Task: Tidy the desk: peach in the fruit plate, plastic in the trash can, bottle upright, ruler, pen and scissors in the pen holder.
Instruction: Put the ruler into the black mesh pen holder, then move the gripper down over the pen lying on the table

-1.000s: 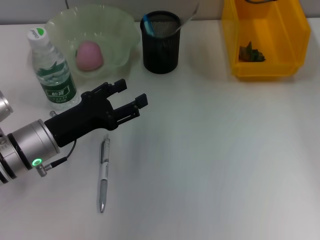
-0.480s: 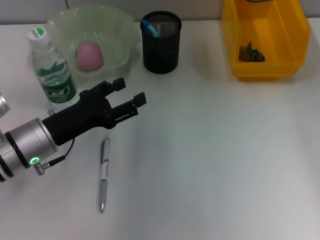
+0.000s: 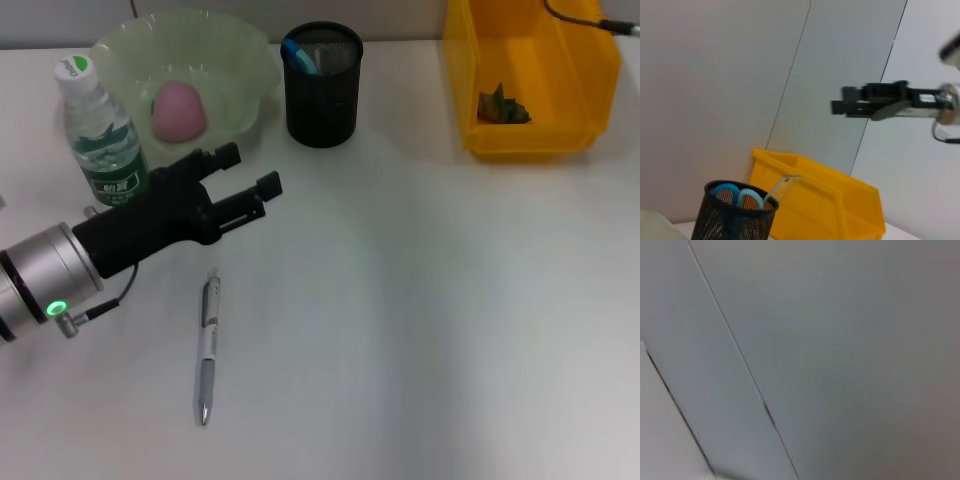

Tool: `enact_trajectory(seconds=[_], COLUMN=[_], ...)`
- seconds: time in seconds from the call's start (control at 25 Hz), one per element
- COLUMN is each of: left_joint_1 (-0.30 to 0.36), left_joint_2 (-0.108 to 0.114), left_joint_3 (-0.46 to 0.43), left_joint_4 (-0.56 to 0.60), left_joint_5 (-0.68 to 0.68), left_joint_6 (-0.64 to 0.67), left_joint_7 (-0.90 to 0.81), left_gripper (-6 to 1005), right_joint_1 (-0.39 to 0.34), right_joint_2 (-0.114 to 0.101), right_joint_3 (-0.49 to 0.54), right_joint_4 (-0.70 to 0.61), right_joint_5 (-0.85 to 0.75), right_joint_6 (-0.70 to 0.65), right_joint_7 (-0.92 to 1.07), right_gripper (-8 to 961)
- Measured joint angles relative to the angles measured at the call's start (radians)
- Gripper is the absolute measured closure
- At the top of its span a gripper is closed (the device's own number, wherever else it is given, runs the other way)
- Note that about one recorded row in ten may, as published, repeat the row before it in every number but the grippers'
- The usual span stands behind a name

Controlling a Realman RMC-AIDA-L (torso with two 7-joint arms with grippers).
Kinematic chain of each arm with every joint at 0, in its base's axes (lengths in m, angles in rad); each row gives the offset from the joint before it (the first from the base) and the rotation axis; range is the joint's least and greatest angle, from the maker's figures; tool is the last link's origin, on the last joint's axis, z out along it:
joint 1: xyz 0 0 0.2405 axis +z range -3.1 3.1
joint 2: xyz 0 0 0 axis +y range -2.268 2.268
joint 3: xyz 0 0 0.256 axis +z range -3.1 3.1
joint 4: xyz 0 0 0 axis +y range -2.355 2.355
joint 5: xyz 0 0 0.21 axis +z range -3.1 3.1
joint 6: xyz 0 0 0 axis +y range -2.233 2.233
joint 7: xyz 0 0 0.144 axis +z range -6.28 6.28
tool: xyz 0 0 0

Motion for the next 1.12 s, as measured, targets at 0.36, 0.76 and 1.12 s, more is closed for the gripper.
enact_trajectory(seconds=[0.36, 0.76, 1.12], left_joint_1=[-0.003, 0.010, 0.009], left_joint_2=[0.002, 0.003, 0.011], left_joint_3=[0.041, 0.063, 0.064], left_joint_4=[0.091, 0.244, 0.336], left_joint_5=[0.019, 0.107, 0.225], left_joint_6=[-0.007, 0.015, 0.063], left_joint_7=[-0.062, -0.172, -0.268], left_gripper=[199, 199, 199], right_joint_1=[-0.192, -0.328, -0.396], right_joint_2=[0.000, -0.003, 0.018], right_joint_3=[0.008, 0.004, 0.034], right_joint_4=[0.138, 0.207, 0.210], right_joint_5=[0.360, 0.296, 0.191], right_joint_6=[-0.258, -0.461, -0.511], right_joint_7=[-0.365, -0.685, -0.840], right_gripper=[269, 126, 126])
